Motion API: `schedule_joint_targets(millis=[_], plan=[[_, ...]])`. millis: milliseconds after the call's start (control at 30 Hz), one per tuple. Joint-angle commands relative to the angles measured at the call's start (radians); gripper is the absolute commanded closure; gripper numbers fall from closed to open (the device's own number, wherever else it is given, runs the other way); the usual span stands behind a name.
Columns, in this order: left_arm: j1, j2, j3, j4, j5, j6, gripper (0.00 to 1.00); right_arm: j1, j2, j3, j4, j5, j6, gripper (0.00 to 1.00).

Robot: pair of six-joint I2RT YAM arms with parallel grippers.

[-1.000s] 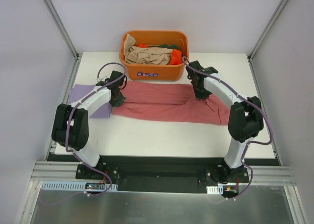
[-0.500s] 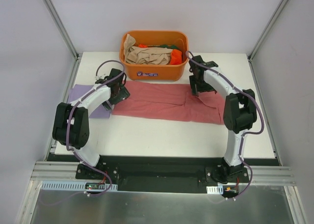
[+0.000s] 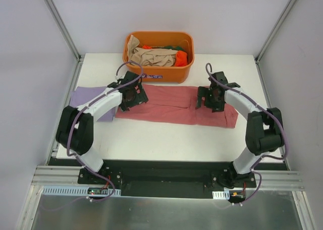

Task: Fold and stack the t-shirts
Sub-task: Fold the other side of the tshirt into a rectangle

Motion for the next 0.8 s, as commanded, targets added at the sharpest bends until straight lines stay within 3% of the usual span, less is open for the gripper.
schedule_joint_targets(millis=[0,400,633,767], plan=[[-0.012,0.114,0.040,0.030,0.056,0.057,0.01,0.005,0.104,0.015,0.192,-0.153,0.016,0.04],[0.011,0.200,-0.042,0.028,-0.011,0.093,0.01,-0.023,0.340,0.286,0.168,0.080,-0.116,0.04],[0.019,0.189,-0.094,0.025,0.004,0.106,0.01,-0.110,0.564,0.631,0.065,0.004,-0.139,0.04],[0.019,0.160,-0.105,0.024,0.030,0.126,0.01,-0.140,0.585,0.761,0.047,-0.031,-0.153,0.04]])
